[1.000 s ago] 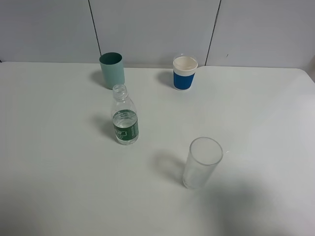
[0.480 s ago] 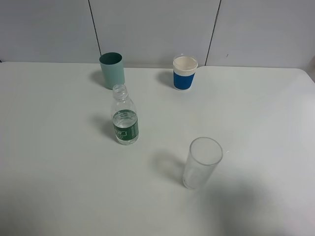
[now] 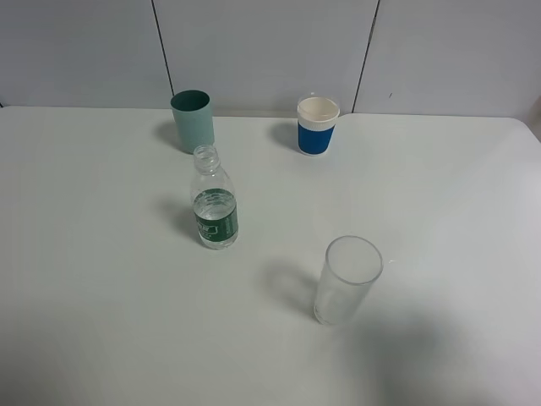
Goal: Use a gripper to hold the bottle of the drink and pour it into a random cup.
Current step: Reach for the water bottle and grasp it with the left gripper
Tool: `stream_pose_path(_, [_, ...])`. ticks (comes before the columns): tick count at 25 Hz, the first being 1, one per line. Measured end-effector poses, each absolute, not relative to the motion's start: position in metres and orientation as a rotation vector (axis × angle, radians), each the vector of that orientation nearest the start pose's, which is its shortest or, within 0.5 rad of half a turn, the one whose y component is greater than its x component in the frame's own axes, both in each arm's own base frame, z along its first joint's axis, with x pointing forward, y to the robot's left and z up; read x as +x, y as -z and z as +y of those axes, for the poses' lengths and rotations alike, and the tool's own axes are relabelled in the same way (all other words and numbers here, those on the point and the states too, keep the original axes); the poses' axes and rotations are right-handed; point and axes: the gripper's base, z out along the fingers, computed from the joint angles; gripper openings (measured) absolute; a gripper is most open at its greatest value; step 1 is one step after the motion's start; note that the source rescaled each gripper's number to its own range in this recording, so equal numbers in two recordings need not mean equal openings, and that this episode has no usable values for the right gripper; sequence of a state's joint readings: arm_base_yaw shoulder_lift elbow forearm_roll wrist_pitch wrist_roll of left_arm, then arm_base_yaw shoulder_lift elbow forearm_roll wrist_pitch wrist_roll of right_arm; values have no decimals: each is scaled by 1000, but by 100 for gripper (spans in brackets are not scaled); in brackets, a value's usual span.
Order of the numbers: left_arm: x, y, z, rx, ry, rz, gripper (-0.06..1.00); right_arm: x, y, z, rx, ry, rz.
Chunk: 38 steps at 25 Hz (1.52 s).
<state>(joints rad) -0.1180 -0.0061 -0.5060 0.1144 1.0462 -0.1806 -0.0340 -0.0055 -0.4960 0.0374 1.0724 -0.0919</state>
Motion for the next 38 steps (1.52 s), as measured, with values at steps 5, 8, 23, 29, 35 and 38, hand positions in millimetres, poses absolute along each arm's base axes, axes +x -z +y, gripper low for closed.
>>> stream_pose_path(5, [-5,-281,10,-68,54,2012,77,-6,-275,3,-62,33,2053])
stream_pose_path(8, [-5,-281,10,-68,54,2012,77,-6,-275,3,-62,33,2053])
stream_pose_path(23, [6,-281,8,-63,42,2080,77,-6,-275,3,-62,33,2053])
stream_pose_path(29, [35,-295,4,14,1,2131,77,-6,-275,3,-62,33,2053])
stream_pose_path(35, [73,-298,-3,130,-16,2194,77,-6,-275,3,-62,33,2053])
stream_pose_path(38, [91,-291,-10,209,13,2266,75,-6,-275,3,-62,33,2053])
